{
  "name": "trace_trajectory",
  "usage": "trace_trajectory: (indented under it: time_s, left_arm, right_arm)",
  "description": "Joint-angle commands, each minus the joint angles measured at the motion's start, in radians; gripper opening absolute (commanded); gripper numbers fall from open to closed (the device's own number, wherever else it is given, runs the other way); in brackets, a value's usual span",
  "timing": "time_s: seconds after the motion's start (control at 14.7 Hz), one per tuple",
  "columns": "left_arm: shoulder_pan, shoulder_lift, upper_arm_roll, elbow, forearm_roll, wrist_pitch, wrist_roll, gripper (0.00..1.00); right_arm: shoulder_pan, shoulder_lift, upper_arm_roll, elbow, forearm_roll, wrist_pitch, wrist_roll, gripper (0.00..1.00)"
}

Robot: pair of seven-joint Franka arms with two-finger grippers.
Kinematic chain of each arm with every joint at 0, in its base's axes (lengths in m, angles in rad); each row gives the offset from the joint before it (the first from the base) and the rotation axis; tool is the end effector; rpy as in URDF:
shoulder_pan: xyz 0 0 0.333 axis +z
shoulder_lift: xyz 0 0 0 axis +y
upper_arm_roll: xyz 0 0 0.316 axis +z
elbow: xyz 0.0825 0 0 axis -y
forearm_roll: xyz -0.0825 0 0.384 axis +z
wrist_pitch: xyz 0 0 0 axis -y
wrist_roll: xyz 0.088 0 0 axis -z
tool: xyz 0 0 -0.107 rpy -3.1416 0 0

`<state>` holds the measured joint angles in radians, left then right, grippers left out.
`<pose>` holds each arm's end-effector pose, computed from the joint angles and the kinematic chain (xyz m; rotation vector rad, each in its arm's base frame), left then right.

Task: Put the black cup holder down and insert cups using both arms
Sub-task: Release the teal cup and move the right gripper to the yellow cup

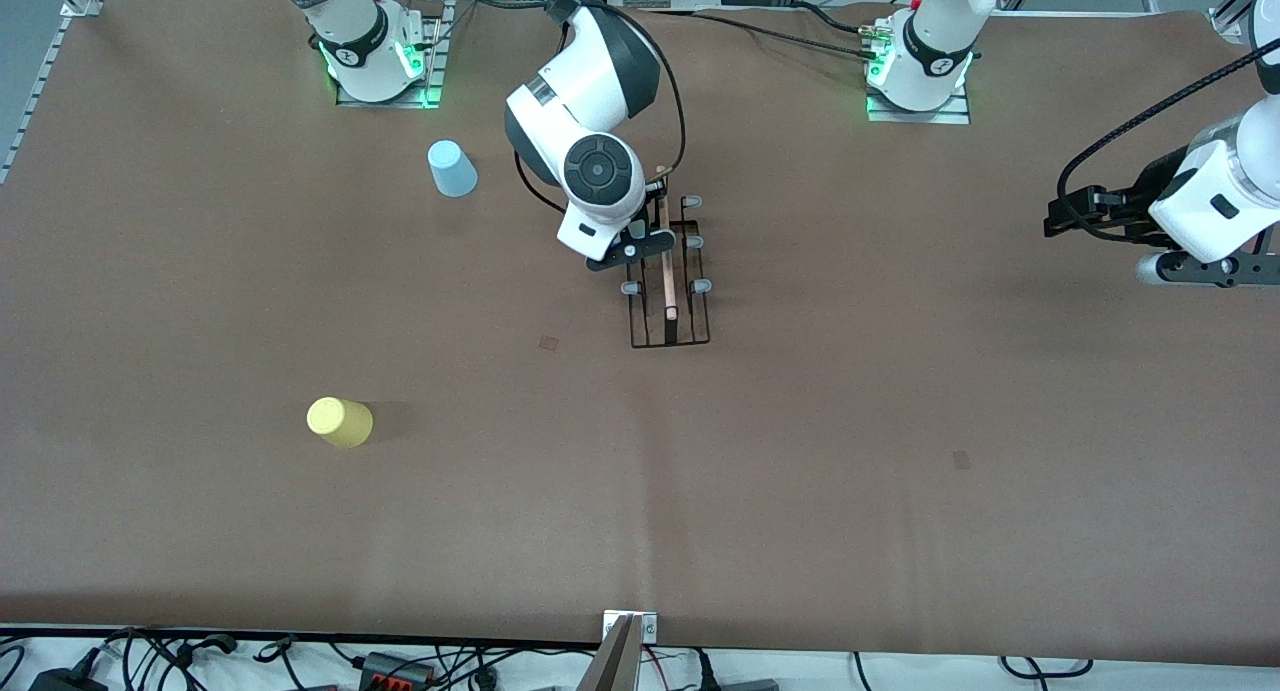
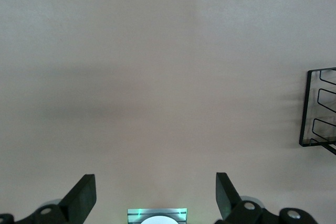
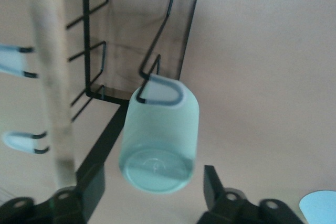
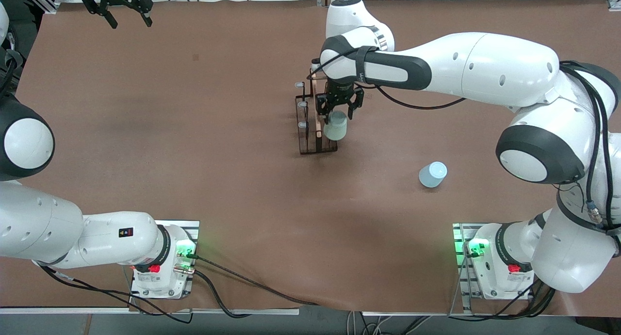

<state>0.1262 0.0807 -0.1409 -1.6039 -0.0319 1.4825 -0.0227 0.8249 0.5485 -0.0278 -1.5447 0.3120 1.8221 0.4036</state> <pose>0.5631 -0.0091 0.5577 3.0863 0.0119 -0.3129 0.4464 0.4965 0.3160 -2.9840 -0.4146 0.5742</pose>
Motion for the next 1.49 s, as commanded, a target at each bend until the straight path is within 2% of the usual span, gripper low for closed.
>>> trace_trajectory:
  time_s: [0.0, 0.2, 0.41, 0.54, 0.75, 0.82, 1.02, 1.09, 1.29, 1.43]
  left_arm:
    - [0.003, -0.002, -0.003, 0.012, 0.018, -0.011, 0.015, 1.00]
    - [0.004, -0.001, -0.002, 0.012, 0.018, -0.008, 0.015, 1.00]
    - [0.007, -0.001, -0.002, 0.012, 0.018, -0.008, 0.020, 1.00]
    - [0.007, -0.001, -0.002, 0.012, 0.018, -0.007, 0.020, 1.00]
    - [0.007, -0.001, -0.002, 0.012, 0.018, -0.007, 0.021, 1.00]
    - [0.007, -0.001, -0.002, 0.012, 0.018, -0.007, 0.021, 1.00]
    - [0.007, -0.001, -0.002, 0.012, 0.018, -0.007, 0.023, 1.00]
    - [0.007, -0.001, -0.002, 0.012, 0.018, -0.007, 0.023, 1.00]
    - [0.007, -0.001, -0.002, 0.012, 0.020, -0.002, 0.024, 1.00]
    - [0.007, -0.001, -0.002, 0.012, 0.018, -0.002, 0.024, 1.00]
  right_arm:
    - [0.008, 0.004, -0.011, 0.060, 0.012, -0.020, 0.035, 1.00]
    - [0.000, -0.007, -0.014, 0.063, 0.015, -0.044, 0.035, 1.00]
    - [-0.010, -0.057, -0.036, 0.064, 0.006, -0.087, 0.035, 1.00]
    - [-0.012, -0.096, -0.107, 0.064, 0.006, -0.106, 0.035, 1.00]
    - [-0.013, -0.145, -0.259, 0.064, 0.001, -0.130, 0.035, 1.00]
    - [-0.009, -0.147, -0.312, 0.064, -0.031, -0.130, 0.034, 1.00]
    - [-0.023, -0.139, -0.395, 0.064, -0.232, -0.101, 0.038, 1.00]
    - [-0.041, -0.125, -0.424, 0.064, -0.240, -0.066, 0.026, 1.00]
    - [-0.148, -0.084, -0.428, 0.064, -0.185, -0.030, 0.004, 1.00]
    - [-0.211, -0.042, -0.426, 0.064, -0.134, 0.058, -0.006, 1.00]
